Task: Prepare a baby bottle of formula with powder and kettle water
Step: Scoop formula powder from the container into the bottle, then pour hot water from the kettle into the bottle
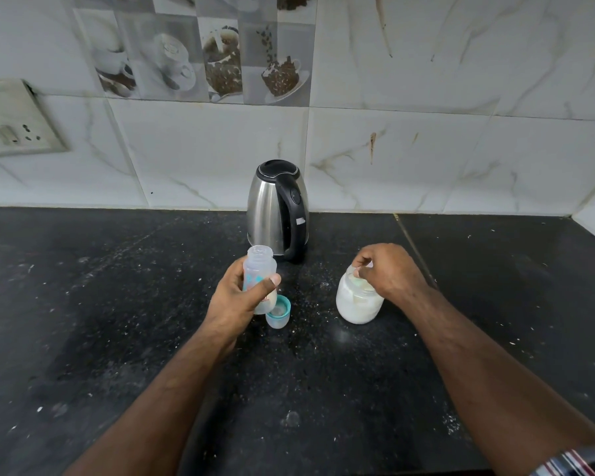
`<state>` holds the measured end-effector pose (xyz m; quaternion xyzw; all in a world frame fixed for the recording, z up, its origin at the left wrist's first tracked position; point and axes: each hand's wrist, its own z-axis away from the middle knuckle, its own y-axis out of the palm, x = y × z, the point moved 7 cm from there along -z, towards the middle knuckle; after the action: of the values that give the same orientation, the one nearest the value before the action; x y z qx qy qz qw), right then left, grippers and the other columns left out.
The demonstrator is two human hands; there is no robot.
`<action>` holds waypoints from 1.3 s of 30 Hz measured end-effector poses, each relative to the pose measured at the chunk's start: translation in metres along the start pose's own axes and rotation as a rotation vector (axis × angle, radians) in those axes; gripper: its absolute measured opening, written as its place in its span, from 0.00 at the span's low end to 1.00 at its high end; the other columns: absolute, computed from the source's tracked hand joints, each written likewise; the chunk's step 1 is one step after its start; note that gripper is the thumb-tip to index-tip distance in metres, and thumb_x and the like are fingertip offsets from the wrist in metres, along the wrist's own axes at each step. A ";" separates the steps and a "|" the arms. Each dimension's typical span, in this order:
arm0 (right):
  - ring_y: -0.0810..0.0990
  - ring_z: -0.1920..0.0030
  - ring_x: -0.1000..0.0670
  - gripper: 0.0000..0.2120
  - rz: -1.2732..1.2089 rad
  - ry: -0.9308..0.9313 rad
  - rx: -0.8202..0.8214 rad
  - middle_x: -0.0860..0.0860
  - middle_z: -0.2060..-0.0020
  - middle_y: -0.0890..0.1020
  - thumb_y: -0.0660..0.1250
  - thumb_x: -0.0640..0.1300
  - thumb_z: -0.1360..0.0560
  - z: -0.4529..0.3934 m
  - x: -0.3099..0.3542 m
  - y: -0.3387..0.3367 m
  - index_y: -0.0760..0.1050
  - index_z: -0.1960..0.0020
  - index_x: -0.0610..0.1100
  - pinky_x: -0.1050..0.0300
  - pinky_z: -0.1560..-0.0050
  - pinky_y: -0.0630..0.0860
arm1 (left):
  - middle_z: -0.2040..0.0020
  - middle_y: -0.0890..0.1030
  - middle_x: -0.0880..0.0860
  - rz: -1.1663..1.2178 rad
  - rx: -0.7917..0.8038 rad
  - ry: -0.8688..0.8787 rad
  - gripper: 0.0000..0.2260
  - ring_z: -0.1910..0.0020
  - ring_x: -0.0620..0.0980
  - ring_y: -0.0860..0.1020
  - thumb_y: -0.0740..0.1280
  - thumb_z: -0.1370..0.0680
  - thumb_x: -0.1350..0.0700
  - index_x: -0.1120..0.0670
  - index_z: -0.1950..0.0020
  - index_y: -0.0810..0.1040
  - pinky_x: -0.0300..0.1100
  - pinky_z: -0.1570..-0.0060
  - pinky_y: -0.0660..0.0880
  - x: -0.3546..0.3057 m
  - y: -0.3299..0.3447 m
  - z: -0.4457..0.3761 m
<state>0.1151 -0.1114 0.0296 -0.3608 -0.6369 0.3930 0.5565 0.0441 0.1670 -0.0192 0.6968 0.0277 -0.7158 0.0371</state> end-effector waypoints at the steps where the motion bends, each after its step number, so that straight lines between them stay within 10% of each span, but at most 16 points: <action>1: 0.80 0.52 0.52 0.05 -0.018 -0.002 -0.009 0.55 0.56 0.84 0.75 0.42 0.25 0.000 -0.001 -0.001 0.84 0.56 0.51 0.55 0.54 0.73 | 0.42 0.85 0.44 -0.004 -0.005 0.000 0.23 0.44 0.43 0.84 0.78 0.32 0.42 0.35 0.38 0.77 0.42 0.47 0.80 0.001 -0.002 -0.001; 12: 0.78 0.65 0.67 0.06 -0.395 -0.045 -0.148 0.58 0.67 0.81 0.78 0.47 0.27 0.019 0.045 0.000 0.84 0.51 0.52 0.74 0.63 0.71 | 0.43 0.85 0.43 -0.034 -0.061 -0.010 0.28 0.44 0.43 0.84 0.78 0.36 0.38 0.38 0.37 0.79 0.41 0.47 0.79 0.018 -0.030 -0.001; 16: 0.80 0.54 0.59 0.32 -0.356 -0.005 0.275 0.57 0.46 0.82 0.81 0.49 0.31 0.041 0.071 0.086 0.75 0.29 0.50 0.61 0.52 0.76 | 0.43 0.86 0.47 -0.037 -0.071 -0.025 0.29 0.43 0.48 0.84 0.79 0.37 0.38 0.41 0.37 0.79 0.49 0.42 0.81 0.025 -0.039 0.003; 20: 0.76 0.32 0.50 0.50 -0.328 0.009 0.352 0.51 0.28 0.74 0.84 0.49 0.36 0.045 0.080 0.128 0.63 0.21 0.52 0.50 0.30 0.73 | 0.40 0.85 0.50 -0.054 -0.089 -0.042 0.36 0.40 0.51 0.83 0.79 0.37 0.38 0.47 0.32 0.78 0.55 0.37 0.80 0.032 -0.049 0.006; 36: 0.74 0.34 0.60 0.47 -0.352 -0.132 0.537 0.63 0.32 0.74 0.79 0.40 0.35 0.073 0.081 0.153 0.62 0.22 0.58 0.73 0.44 0.69 | 0.40 0.85 0.49 -0.095 -0.058 -0.082 0.30 0.40 0.49 0.83 0.79 0.34 0.43 0.47 0.34 0.77 0.50 0.38 0.80 0.045 -0.050 -0.009; 39: 0.77 0.35 0.56 0.40 -0.466 -0.113 0.460 0.59 0.33 0.77 0.75 0.36 0.33 0.058 0.081 0.127 0.67 0.26 0.57 0.62 0.43 0.77 | 0.41 0.85 0.50 -0.084 -0.057 -0.082 0.31 0.40 0.51 0.83 0.80 0.36 0.43 0.47 0.35 0.78 0.52 0.37 0.80 0.045 -0.047 -0.017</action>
<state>0.0507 0.0100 -0.0545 -0.0482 -0.6267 0.4079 0.6622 0.0550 0.2147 -0.0655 0.6637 0.0757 -0.7437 0.0279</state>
